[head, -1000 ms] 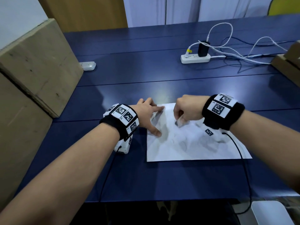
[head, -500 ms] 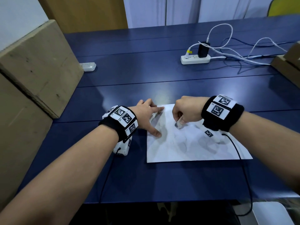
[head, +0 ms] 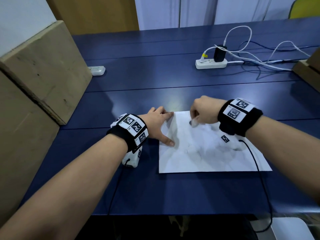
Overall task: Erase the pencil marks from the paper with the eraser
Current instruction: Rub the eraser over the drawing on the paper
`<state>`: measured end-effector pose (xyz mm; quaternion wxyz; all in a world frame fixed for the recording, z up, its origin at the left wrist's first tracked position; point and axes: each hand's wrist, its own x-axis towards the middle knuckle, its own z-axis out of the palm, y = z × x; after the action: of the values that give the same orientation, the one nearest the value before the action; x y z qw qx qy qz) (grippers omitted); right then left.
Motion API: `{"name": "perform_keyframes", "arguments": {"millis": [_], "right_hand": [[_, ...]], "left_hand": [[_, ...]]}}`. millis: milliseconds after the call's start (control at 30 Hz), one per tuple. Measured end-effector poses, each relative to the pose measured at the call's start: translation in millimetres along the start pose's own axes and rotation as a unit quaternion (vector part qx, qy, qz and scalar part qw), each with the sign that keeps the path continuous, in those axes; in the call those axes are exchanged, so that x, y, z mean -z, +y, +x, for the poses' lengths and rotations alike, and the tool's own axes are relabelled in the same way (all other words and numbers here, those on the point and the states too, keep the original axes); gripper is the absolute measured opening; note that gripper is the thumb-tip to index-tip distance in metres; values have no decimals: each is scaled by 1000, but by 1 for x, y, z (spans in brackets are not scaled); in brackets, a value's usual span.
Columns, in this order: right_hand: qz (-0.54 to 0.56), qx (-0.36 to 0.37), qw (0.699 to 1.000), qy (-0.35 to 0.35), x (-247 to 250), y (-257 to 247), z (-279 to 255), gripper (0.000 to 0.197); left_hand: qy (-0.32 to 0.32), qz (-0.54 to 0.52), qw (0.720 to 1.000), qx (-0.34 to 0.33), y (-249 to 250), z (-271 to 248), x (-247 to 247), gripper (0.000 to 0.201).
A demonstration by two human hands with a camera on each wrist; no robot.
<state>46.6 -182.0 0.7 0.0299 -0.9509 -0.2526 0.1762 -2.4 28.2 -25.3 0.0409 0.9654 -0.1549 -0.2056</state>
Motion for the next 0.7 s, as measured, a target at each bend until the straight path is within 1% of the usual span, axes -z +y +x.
{"name": "perform_keyframes", "arguments": {"millis": [67,133,167,267,300,333,367,467,533,567,667,700], "right_hand": [[13,-36,998,55,3,6,7,17],[25,-36,997,62,2,7,7,17],[27,-19,999,43,1,3,3,17],[19,51,997,-55,-5,-16,-12,13],[15,64,995,-72,-7,-22,-14,11],[11,68,995,-68,-7,-25,-12,10],[6,62,997,-45,-6,-25,-7,10],[13,4,999,43,0,-18,10,15],[24,-7,998,58,-1,-16,13,17],[22,4,999,46,-2,-18,9,16],[-1,62,998,-32,-9,-33,-8,11],[-14,72,996,-48,-9,-36,-11,10]], "left_hand": [[-1,1,1000,-1,0,-1,0,124],[-1,3,1000,-1,-1,-1,0,127],[-1,2,1000,-1,-2,0,0,128],[-3,-2,1000,-3,-2,1,-1,130],[-3,-1,1000,-3,-2,2,-1,130],[-2,0,1000,-4,-2,2,-2,130],[0,1,1000,-6,-2,1,-2,129],[4,1,1000,-11,-2,0,-2,129],[4,-2,1000,-11,-2,0,-3,130],[6,-4,1000,-8,-3,-1,-3,131],[3,-6,1000,0,-2,0,-3,133],[3,-5,1000,1,-2,0,-3,133]]}}
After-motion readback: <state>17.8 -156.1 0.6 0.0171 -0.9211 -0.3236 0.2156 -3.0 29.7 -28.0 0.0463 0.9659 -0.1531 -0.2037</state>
